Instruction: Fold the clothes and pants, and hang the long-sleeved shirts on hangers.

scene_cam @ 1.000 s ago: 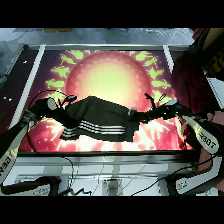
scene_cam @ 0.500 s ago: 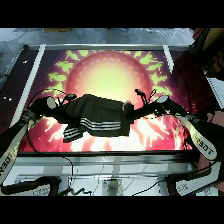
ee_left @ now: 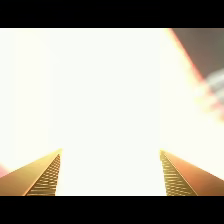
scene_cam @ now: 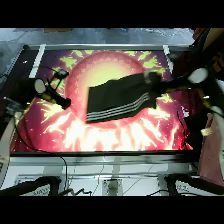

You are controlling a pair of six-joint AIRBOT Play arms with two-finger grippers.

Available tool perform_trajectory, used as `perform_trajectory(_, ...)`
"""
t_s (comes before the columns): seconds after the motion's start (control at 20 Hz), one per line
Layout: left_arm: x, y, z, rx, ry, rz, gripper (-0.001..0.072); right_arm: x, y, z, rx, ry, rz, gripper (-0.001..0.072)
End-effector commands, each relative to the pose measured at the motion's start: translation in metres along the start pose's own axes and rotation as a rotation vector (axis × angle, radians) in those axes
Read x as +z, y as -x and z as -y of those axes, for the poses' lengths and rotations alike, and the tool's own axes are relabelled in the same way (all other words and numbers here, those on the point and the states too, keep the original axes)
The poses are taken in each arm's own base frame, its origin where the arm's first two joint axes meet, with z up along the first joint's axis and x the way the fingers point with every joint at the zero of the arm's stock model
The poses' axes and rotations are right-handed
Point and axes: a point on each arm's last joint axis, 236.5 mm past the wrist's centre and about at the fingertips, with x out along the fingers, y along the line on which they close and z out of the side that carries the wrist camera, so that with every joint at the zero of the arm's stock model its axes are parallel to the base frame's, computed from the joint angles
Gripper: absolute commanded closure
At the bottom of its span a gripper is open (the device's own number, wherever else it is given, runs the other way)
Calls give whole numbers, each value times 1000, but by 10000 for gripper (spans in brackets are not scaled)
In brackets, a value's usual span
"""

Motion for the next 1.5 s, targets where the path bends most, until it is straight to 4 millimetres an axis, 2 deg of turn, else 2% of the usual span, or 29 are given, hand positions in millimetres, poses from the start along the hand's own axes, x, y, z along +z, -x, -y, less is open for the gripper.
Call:
perform_trajectory(0.0,26,70,-26,130,-18,147,26,4,123,90,-339,-247,109,691)
perform_trajectory(0.05,28,88,-27,147,-18,182,26,-5,154,106,-408,-314,123,691)
perform_trajectory(0.15,31,120,-27,176,-16,248,26,-39,218,138,-567,-489,139,691)
perform_trajectory(0.3,31,154,-27,209,-15,318,26,-110,304,169,-827,-854,193,691)
perform_trajectory(0.4,30,165,-27,218,-14,339,26,-159,354,175,-996,-1063,227,690)
perform_trajectory(0.55,30,166,-26,216,-13,342,26,-210,398,168,-1138,-1297,283,690)
perform_trajectory(0.7,31,164,-25,208,-11,343,26,-233,417,161,-1198,-1393,310,690)
perform_trajectory(0.85,31,164,-24,208,-11,342,26,-241,421,157,-1212,-1437,309,689)
perform_trajectory(1.0,31,164,-24,208,-11,342,26,-239,417,152,-1179,-1483,350,673)
perform_trajectory(1.15,31,164,-24,208,-11,342,26,-237,418,147,-1156,-1613,473,669)
perform_trajectory(1.2,31,164,-24,208,-11,342,26,-237,418,147,-1153,-1636,489,528)
perform_trajectory(1.3,31,164,-24,208,-11,342,26,-236,416,147,-1142,-1639,490,0)
perform_trajectory(1.35,31,164,-24,208,-11,342,26,-236,416,147,-1139,-1655,502,33)
perform_trajectory(1.45,31,164,-24,208,-11,342,26,-235,415,147,-1133,-1663,509,38)
